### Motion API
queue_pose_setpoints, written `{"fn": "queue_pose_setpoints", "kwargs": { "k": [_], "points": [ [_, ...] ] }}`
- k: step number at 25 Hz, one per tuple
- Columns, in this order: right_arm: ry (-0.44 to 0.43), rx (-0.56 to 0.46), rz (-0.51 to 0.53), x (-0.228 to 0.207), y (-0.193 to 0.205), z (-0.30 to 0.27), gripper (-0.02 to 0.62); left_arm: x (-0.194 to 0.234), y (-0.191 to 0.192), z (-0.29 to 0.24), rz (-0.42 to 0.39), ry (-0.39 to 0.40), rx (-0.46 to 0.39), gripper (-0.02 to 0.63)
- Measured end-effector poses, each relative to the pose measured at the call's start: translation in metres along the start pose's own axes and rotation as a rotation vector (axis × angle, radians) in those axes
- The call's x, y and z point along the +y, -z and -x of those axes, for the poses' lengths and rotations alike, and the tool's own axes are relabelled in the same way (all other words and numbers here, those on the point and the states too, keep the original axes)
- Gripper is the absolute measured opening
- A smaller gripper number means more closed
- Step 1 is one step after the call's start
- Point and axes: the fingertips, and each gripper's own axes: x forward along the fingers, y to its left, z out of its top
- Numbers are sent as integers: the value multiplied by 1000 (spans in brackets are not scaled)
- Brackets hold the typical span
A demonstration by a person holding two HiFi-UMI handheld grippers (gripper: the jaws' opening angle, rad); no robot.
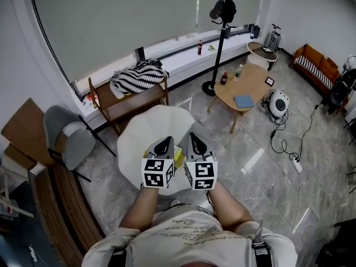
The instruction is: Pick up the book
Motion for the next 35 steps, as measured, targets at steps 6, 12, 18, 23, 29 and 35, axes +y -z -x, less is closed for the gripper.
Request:
{"fn": "queue_pose_setpoints", "kwargs": {
  "k": [6,12,18,23,29,35],
  "points": [
    [3,13,9,4,1,-38,26,32,1,-29,23,11,7,12],
    [-1,47,3,2,17,-58,26,43,15,-48,45,17,48,12],
    [-30,70,-29,-10,30,-83,26,51,26,-72,57,-9,88,12],
    [-63,106,-40,-23,46,-110,26,61,37,-97,80,-47,129,12],
    [-103,165,-38,-32,74,-147,26,84,62,-124,143,-105,185,12],
    [-161,245,-47,-37,116,-179,26,98,107,-145,226,-164,255,12]
  ]
}}
